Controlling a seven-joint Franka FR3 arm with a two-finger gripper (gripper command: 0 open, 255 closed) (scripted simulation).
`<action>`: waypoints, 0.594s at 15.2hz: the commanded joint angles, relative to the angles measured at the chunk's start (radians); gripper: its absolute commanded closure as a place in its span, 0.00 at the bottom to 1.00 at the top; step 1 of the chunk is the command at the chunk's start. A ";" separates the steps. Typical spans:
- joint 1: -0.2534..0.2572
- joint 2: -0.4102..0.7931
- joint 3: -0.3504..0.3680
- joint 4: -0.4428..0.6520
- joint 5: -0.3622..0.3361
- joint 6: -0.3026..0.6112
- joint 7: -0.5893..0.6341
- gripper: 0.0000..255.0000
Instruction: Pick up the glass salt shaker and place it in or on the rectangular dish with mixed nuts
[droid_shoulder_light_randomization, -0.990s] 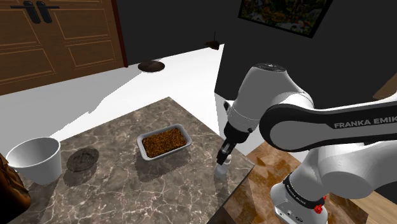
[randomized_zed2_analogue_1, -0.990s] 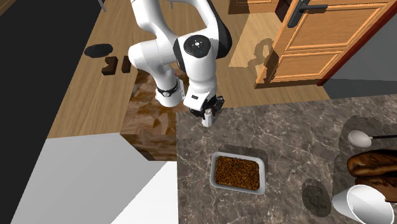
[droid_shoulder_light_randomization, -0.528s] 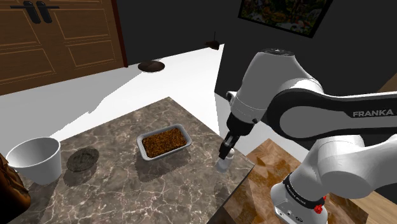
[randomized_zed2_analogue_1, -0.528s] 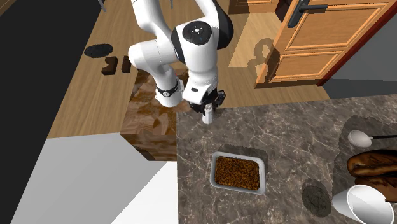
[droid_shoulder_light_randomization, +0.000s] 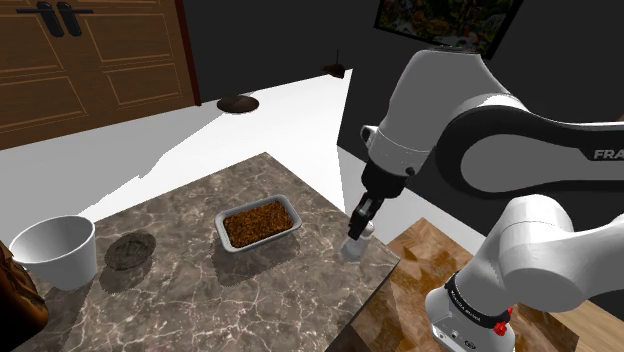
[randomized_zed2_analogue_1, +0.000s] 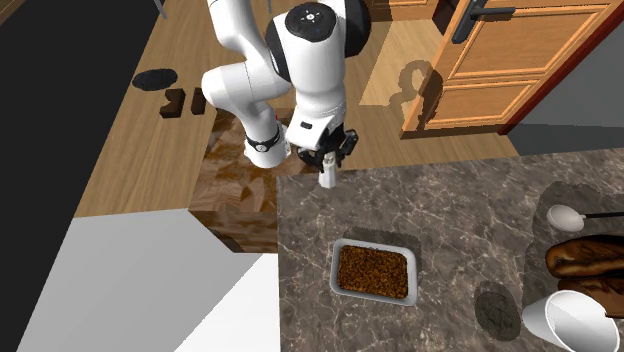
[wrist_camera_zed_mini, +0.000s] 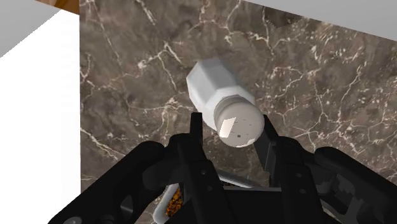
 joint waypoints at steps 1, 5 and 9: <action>-0.006 -0.006 -0.011 0.027 -0.012 -0.033 0.001 1.00; -0.012 -0.015 -0.025 0.075 -0.028 -0.090 0.008 1.00; -0.037 0.080 -0.017 0.152 -0.041 -0.070 0.008 1.00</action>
